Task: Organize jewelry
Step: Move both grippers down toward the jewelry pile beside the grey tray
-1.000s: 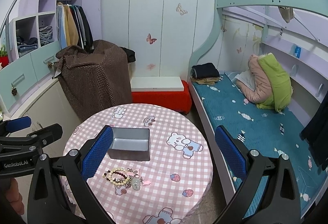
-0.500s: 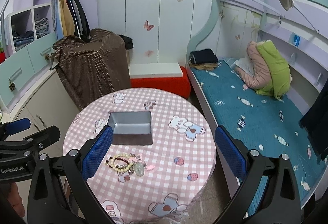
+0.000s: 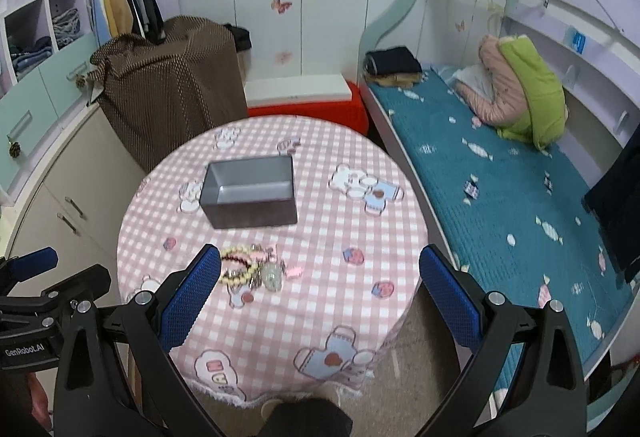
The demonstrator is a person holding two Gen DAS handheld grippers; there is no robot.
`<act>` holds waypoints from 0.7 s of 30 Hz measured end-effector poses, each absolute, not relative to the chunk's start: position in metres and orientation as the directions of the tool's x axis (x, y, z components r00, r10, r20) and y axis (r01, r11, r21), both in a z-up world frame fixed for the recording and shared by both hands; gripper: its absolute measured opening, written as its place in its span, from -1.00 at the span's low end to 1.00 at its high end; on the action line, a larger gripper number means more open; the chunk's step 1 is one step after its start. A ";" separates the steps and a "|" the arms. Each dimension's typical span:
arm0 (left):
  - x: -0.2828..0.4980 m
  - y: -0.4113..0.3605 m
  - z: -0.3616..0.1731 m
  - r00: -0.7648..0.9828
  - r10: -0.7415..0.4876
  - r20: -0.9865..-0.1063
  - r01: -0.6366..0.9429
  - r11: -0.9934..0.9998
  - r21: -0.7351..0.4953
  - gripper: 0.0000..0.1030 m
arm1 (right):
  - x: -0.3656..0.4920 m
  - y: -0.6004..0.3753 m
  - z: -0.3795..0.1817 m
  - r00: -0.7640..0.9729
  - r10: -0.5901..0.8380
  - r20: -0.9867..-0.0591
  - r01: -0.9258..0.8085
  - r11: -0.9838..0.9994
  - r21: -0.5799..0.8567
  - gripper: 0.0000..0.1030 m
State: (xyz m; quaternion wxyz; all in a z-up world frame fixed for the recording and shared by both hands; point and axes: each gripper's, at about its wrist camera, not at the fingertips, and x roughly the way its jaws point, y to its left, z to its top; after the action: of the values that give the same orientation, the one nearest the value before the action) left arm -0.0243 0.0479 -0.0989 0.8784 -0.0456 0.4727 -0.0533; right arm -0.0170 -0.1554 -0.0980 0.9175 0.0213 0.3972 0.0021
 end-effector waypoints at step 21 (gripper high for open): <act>0.044 0.061 -0.179 0.372 -0.069 -0.926 -0.004 0.997 -0.076 0.90 | 0.045 -0.149 -0.163 0.519 0.062 -0.853 -0.016 0.998 0.063 0.85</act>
State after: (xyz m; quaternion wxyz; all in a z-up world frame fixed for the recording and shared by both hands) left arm 0.0436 0.0605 -0.1791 0.8275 -0.0326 0.5602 -0.0197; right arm 0.0452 -0.1488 -0.1633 0.8711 0.0236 0.4900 0.0224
